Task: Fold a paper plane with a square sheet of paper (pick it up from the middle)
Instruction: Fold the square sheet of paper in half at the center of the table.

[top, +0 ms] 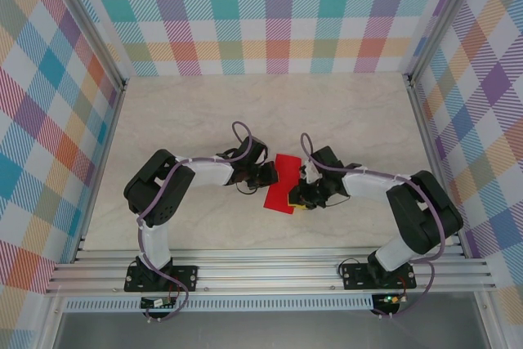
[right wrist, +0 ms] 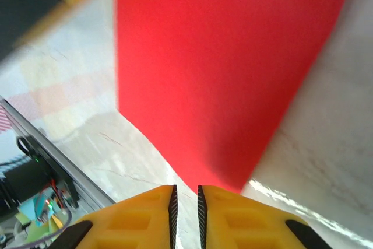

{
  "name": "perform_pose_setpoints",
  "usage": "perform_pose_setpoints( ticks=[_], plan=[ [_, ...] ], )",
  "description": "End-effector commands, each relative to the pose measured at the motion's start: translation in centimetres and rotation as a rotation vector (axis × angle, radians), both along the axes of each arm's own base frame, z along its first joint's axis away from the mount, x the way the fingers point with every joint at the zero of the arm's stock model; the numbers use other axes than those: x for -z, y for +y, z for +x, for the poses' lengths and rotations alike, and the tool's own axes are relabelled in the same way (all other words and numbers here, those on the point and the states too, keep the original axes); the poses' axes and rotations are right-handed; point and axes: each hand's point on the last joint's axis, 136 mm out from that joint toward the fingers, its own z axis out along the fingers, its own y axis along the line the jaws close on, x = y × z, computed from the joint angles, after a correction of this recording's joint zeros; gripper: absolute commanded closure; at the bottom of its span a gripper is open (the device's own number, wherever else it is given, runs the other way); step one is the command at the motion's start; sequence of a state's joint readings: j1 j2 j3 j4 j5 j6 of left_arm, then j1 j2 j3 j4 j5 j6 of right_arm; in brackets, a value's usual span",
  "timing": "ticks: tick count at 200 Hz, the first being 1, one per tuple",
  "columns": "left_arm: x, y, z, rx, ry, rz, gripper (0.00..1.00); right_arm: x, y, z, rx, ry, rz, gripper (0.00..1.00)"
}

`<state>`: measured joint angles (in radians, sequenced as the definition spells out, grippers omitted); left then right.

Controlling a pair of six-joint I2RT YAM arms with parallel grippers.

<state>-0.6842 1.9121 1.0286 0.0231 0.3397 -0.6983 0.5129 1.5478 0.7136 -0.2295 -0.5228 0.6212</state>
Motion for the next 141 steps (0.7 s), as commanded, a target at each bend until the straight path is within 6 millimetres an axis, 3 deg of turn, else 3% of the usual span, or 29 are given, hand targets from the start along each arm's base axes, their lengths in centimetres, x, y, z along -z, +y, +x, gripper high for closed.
perform_pose_setpoints(
  ticks=[1,29,48,109,124,141],
  plan=[
    [5.3,3.4,-3.2,-0.004,0.137,0.196,1.0,-2.2,-0.4,3.3,0.046,-0.105,0.018,0.81],
    [5.5,3.3,-3.2,0.0,0.141,0.194,1.0,-2.1,-0.5,5.4,0.085,-0.115,0.061,0.81],
    [5.5,3.2,-3.1,0.003,0.142,0.193,1.0,-1.6,0.0,5.8,0.069,-0.1,0.093,0.81],
    [5.8,3.1,-3.3,0.01,0.149,0.192,1.0,3.4,-1.5,5.1,0.084,-0.022,-0.027,0.81],
    [5.8,3.1,-3.3,0.012,0.151,0.192,1.0,3.4,-1.4,5.0,0.08,-0.011,-0.018,0.81],
    [5.9,3.1,-3.3,0.013,0.152,0.193,1.0,1.8,-0.9,5.4,0.073,-0.038,0.018,0.81]
  ],
)
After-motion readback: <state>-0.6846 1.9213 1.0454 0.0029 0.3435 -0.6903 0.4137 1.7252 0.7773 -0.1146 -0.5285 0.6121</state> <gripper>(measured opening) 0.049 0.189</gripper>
